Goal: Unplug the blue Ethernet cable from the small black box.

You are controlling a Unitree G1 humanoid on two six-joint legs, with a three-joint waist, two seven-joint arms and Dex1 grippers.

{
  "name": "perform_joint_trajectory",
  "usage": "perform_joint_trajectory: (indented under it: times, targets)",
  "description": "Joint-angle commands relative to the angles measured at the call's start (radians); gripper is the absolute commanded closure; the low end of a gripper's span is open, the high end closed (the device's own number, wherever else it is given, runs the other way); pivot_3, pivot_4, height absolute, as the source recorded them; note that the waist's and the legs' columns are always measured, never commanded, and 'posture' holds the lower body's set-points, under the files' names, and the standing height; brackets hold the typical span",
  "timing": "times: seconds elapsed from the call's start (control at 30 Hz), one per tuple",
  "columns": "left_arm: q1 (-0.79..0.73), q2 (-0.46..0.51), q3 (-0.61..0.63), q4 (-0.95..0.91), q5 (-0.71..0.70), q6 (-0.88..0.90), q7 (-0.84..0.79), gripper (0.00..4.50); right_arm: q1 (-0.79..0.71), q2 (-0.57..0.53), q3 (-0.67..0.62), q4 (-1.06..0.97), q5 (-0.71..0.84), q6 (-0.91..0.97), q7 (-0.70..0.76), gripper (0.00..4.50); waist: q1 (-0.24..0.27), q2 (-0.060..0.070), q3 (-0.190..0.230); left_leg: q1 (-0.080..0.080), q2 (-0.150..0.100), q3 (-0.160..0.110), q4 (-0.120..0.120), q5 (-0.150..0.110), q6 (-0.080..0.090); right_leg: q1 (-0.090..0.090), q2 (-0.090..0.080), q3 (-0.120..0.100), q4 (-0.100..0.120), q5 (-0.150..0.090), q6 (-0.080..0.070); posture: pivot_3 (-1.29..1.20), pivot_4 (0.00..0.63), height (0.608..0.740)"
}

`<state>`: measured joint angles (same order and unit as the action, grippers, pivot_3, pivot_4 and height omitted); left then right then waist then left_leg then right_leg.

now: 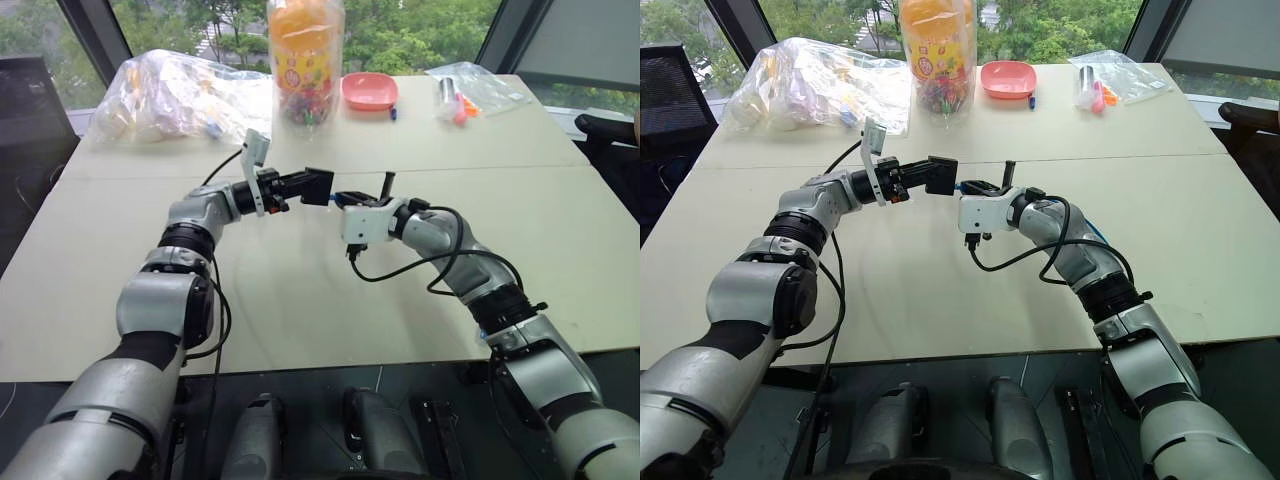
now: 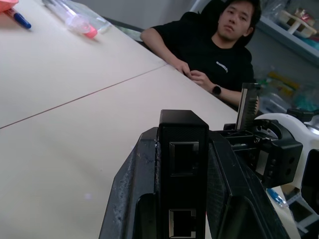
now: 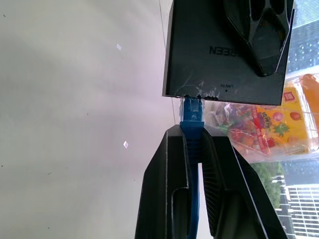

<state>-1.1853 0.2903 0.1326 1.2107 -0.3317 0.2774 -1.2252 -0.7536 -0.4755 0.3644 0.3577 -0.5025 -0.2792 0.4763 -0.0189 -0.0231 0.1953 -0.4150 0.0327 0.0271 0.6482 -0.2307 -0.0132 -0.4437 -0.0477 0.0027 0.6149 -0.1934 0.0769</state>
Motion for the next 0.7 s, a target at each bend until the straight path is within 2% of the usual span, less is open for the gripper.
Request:
perform_joint_trajectory:
  times: [0.03,0.07,0.13,0.23,0.27,0.43,0.63,0.7]
  targets:
    - [-0.012,0.010,0.010,-0.012,0.024,-0.024,0.014,3.97,0.015,0.008,-0.040,-0.085,0.067,0.023,0.033,3.61,0.001,0.000,0.000,0.000,0.000,0.000,0.000,0.000,0.000,0.000,0.000,0.000,0.000,0.000,0.000,0.00,0.150,0.740]
    - [-0.008,0.011,0.017,-0.010,0.023,-0.020,0.016,3.97,0.033,0.009,-0.058,-0.105,0.083,0.053,0.034,3.27,0.001,0.000,0.000,0.000,0.000,0.000,0.000,0.000,0.000,0.000,0.000,0.000,0.000,0.000,0.000,0.00,0.150,0.740]
    - [-0.003,0.015,0.038,-0.010,0.009,0.000,0.010,3.97,0.083,0.027,-0.111,-0.155,0.135,0.142,0.026,2.20,0.002,0.000,0.000,0.000,0.000,0.000,0.000,0.000,0.000,0.000,0.000,0.000,0.000,0.000,0.000,0.00,0.150,0.740]
    - [0.002,0.020,0.090,-0.013,-0.034,0.058,-0.003,3.97,0.205,0.149,-0.260,-0.303,0.384,0.395,0.034,0.70,0.005,0.000,0.000,0.000,0.000,-0.001,0.000,0.000,0.000,0.000,0.000,0.000,0.000,0.000,0.000,0.00,0.150,0.740]
    - [0.003,0.021,0.104,-0.015,-0.044,0.074,-0.009,3.97,0.235,0.186,-0.299,-0.351,0.453,0.469,0.035,0.70,0.005,0.000,0.000,0.000,0.000,-0.001,0.000,0.000,0.000,0.000,0.000,-0.001,0.000,0.000,0.000,0.00,0.150,0.740]
    - [0.035,0.029,0.169,-0.054,-0.124,0.235,-0.116,3.97,0.358,0.471,-0.540,-0.591,1.006,0.837,-0.054,0.70,-0.001,0.000,0.000,0.000,0.001,-0.002,0.000,0.000,0.000,0.000,0.000,-0.002,0.002,0.000,0.000,0.00,0.150,0.740]
    - [0.063,0.003,0.235,-0.108,-0.201,0.340,-0.090,3.97,0.386,0.643,-0.632,-0.630,1.300,0.952,-0.193,0.70,0.003,0.000,0.000,0.001,0.001,-0.003,0.001,0.000,0.000,0.001,0.000,-0.002,0.004,0.000,-0.001,0.00,0.150,0.740]
    - [0.076,-0.013,0.251,-0.139,-0.222,0.368,-0.069,3.97,0.385,0.668,-0.631,-0.627,1.366,0.962,-0.208,0.70,0.004,0.000,0.000,0.001,0.001,-0.003,0.001,0.000,0.000,0.001,0.000,-0.002,0.003,0.001,-0.001,0.00,0.150,0.740]
